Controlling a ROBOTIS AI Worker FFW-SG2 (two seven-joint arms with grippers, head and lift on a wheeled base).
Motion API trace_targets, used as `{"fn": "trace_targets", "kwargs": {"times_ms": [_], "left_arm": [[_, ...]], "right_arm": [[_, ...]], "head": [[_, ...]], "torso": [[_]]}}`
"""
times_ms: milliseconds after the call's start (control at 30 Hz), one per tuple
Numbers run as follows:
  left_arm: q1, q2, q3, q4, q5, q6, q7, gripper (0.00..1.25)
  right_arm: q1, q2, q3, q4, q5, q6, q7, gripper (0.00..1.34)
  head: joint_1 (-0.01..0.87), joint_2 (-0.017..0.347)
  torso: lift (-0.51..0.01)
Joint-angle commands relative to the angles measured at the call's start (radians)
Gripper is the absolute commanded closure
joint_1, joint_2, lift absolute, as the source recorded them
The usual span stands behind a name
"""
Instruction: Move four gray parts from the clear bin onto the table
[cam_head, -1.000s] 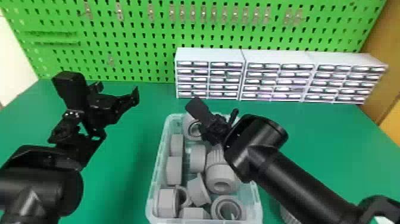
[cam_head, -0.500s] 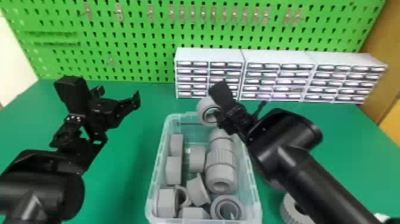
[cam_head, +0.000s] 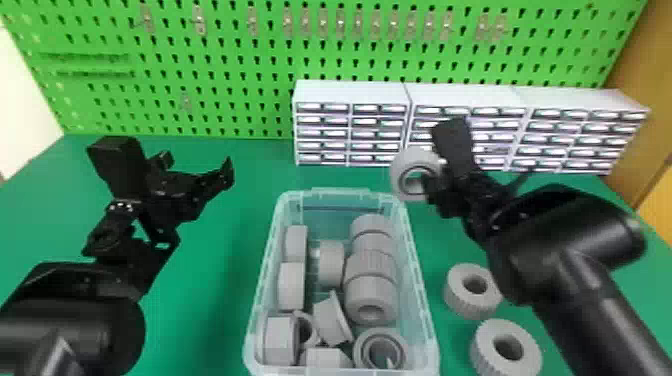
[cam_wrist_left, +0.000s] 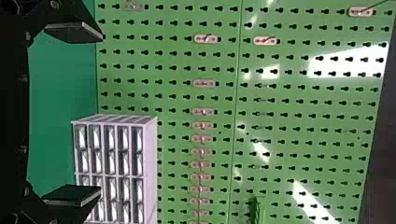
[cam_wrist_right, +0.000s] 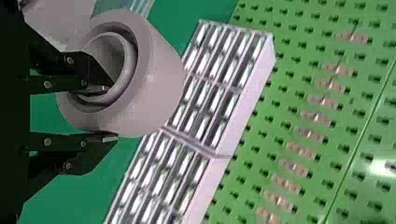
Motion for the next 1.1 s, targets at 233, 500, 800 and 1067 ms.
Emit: {"fn": "trace_targets", "kwargs": {"times_ms": [233,500,800,1067], "left_arm": [[0.002,-0.053,0.048,0.0,-0.057,0.0,-0.051,0.14],[0.003,-0.056,0.046,0.0,-0.06,0.0,-0.051,0.14],[0.002,-0.058,0.046,0.0,-0.064,0.003,-0.053,0.14],[-0.001,-0.058,0.042,0.0,-0.068,0.006,-0.056,0.14]], "right_arm": [[0.132,0.009,-0.229,-0.135,0.002,0.149,-0.047,1.25],[0.178,0.023,-0.341,-0.202,0.017,0.31,-0.05,1.25],[0.182,0.05,-0.445,-0.224,0.032,0.504,-0.05,1.25],[0.167,0.053,-0.51,-0.21,0.002,0.629,-0.05,1.25]], "head": [[0.678,0.034],[0.678,0.034],[0.678,0.034],[0.678,0.034]], "torso": [[-0.05],[-0.05],[-0.05],[-0.05]]}}
